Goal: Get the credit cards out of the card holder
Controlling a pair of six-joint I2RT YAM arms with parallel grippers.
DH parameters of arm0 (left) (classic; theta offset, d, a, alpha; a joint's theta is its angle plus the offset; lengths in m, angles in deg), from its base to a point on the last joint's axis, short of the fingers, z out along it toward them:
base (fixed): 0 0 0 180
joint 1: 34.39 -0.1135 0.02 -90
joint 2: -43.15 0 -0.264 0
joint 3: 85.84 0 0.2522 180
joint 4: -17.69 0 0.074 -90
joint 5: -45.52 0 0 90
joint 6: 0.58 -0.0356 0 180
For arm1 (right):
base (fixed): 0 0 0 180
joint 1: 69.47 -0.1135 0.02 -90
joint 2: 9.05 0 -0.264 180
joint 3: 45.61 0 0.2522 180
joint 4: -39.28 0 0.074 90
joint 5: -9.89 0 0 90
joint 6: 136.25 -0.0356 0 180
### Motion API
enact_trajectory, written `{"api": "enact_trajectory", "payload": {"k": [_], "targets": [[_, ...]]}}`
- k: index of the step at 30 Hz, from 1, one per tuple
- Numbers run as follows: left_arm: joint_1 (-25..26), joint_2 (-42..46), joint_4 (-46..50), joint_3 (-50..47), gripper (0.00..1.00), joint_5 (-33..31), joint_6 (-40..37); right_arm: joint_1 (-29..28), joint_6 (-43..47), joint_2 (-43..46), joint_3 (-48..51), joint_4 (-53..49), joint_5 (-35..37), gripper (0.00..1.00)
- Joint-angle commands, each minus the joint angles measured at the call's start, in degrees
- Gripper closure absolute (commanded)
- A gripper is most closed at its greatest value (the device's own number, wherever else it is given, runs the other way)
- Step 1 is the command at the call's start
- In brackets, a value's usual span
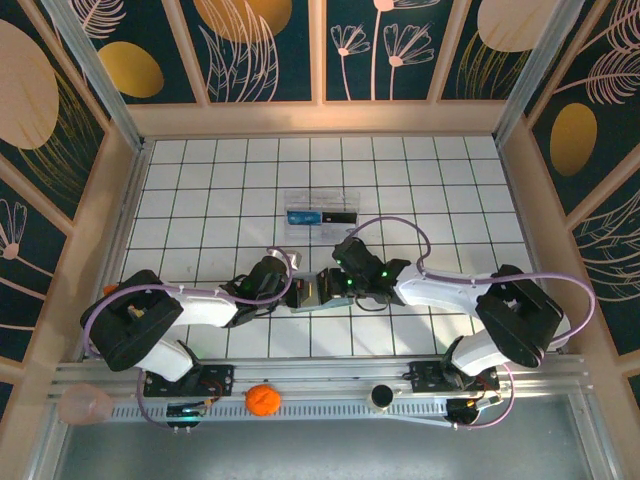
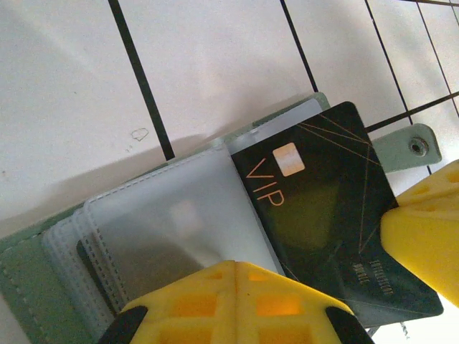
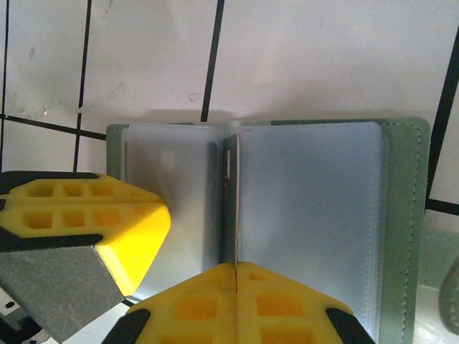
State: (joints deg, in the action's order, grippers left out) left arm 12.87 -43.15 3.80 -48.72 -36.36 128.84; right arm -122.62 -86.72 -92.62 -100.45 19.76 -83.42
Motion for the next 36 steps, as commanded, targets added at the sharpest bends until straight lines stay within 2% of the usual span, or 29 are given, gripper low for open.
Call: {"api": "enact_trajectory", "payload": {"k": [1,2,5,9,14,17,22,23,25,27,28,32,36], "targets": [[0.08,-0.96,1.03,-0.28,1.00,-0.35,-1.29,-0.49,0.22,-0.98,1.12,1.39,-1.03,1.00],[0.06,-0.97,0.99,-0.24,1.00,-0.22,-1.41,-0.47,0.30,-1.16,1.11,1.66,-1.49,1.00],[-0.01,-1.11,1.02,-0.24,1.00,-0.02,-1.65,-0.33,0.48,-1.75,0.83,2.35,-2.46,0.84],[0.08,-1.20,0.97,-0.23,1.00,0.14,-1.89,0.54,0.40,-2.34,1.22,3.51,-3.80,0.80],[0.01,-1.02,1.41,-0.10,1.00,0.06,-1.89,1.52,2.51,-0.69,0.74,1.99,-2.29,1.00],[0.02,-0.51,1.91,0.12,1.00,-0.09,-1.85,2.79,7.55,3.89,0.57,1.11,-1.85,1.00],[0.01,1.74,3.32,1.11,1.00,0.52,-1.45,3.44,21.30,11.08,-2.54,-1.78,-2.26,1.00],[-0.03,2.52,3.69,1.40,0.98,0.82,-1.37,3.64,24.23,11.92,-3.74,-2.91,-1.75,1.00],[-0.03,4.10,4.89,2.08,0.87,1.32,-1.27,4.38,31.14,12.67,-6.03,-4.97,-1.86,1.00],[-0.02,6.05,6.53,2.82,0.66,1.30,-1.27,5.46,38.52,12.58,-8.46,-7.50,-2.21,1.00],[-0.02,6.92,7.39,3.13,0.61,1.20,-1.32,5.88,41.27,12.24,-9.83,-8.81,-2.02,1.00],[-0.06,10.81,11.59,4.42,0.47,-0.11,-1.23,8.05,54.08,9.28,-16.31,-14.91,-1.81,1.00],[-0.04,15.01,15.99,4.34,0.34,-3.00,-0.51,12.22,62.48,3.26,-24.11,-21.93,-2.68,1.00]]}}
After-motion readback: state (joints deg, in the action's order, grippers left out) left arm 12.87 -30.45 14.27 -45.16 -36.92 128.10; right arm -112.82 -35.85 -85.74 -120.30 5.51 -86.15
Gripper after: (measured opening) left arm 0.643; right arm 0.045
